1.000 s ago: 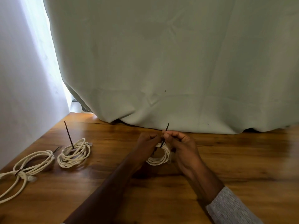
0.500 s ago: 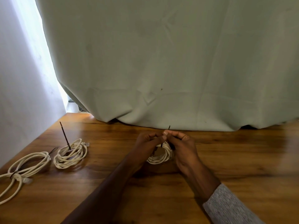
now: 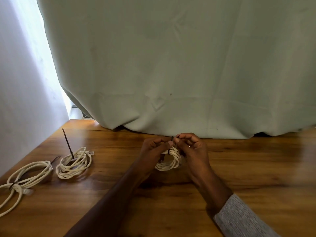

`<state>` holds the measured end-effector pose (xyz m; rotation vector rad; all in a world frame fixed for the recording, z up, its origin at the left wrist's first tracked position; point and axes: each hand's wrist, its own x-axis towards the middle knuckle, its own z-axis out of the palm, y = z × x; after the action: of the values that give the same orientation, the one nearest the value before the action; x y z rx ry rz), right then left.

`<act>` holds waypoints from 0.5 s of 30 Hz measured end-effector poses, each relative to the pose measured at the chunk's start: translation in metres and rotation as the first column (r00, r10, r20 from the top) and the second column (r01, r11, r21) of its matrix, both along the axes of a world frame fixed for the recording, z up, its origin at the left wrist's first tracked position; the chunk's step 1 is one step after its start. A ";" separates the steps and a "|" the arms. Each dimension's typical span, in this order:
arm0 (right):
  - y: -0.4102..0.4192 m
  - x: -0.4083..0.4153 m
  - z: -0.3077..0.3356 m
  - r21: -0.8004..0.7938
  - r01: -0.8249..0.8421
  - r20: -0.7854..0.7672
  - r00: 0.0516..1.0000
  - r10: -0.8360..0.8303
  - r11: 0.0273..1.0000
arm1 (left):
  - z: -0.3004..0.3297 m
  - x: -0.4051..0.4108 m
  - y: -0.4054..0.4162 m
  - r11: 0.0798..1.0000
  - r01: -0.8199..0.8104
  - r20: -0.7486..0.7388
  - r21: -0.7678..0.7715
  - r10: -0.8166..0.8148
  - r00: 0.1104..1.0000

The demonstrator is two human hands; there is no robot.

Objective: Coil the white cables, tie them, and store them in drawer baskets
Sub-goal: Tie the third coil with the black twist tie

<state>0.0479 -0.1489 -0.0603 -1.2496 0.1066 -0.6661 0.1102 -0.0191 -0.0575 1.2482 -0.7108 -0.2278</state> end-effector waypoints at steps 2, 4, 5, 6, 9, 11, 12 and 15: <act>0.000 0.001 -0.001 -0.186 0.066 0.017 0.998 -0.064 0.980 | 0.001 -0.001 0.000 1.000 0.011 0.021 -0.020 -0.010 1.000; 0.000 0.001 -0.001 -0.292 0.106 0.049 0.994 -0.096 0.950 | 0.000 0.000 0.000 0.999 0.015 0.035 -0.028 -0.014 0.999; 0.000 0.001 -0.001 -0.326 0.125 0.060 0.992 -0.111 0.937 | 0.000 0.000 0.000 1.000 0.015 0.036 -0.026 -0.014 0.999; 0.000 0.001 -0.001 -0.344 0.141 0.067 0.990 -0.125 0.928 | 0.000 0.000 0.000 1.000 0.015 0.032 -0.023 -0.014 0.999; -0.002 0.001 -0.003 -0.357 0.167 0.083 0.986 -0.147 0.919 | -0.002 0.001 0.001 1.000 0.008 0.028 -0.017 -0.008 1.000; -0.002 0.001 -0.003 -0.361 0.176 0.093 0.984 -0.152 0.916 | -0.004 0.002 0.001 1.000 0.003 0.022 -0.008 -0.003 1.000; -0.003 0.001 -0.004 -0.361 0.177 0.099 0.984 -0.151 0.916 | -0.005 0.003 0.001 1.000 0.004 0.022 -0.005 -0.003 1.000; -0.003 0.002 -0.004 -0.358 0.174 0.119 0.983 -0.140 0.917 | -0.005 0.002 0.001 1.000 0.010 0.026 -0.003 -0.010 1.000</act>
<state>0.0498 -0.1521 -0.0647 -1.5797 0.0048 -0.9112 0.1121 -0.0181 -0.0626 1.2467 -0.7402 -0.2190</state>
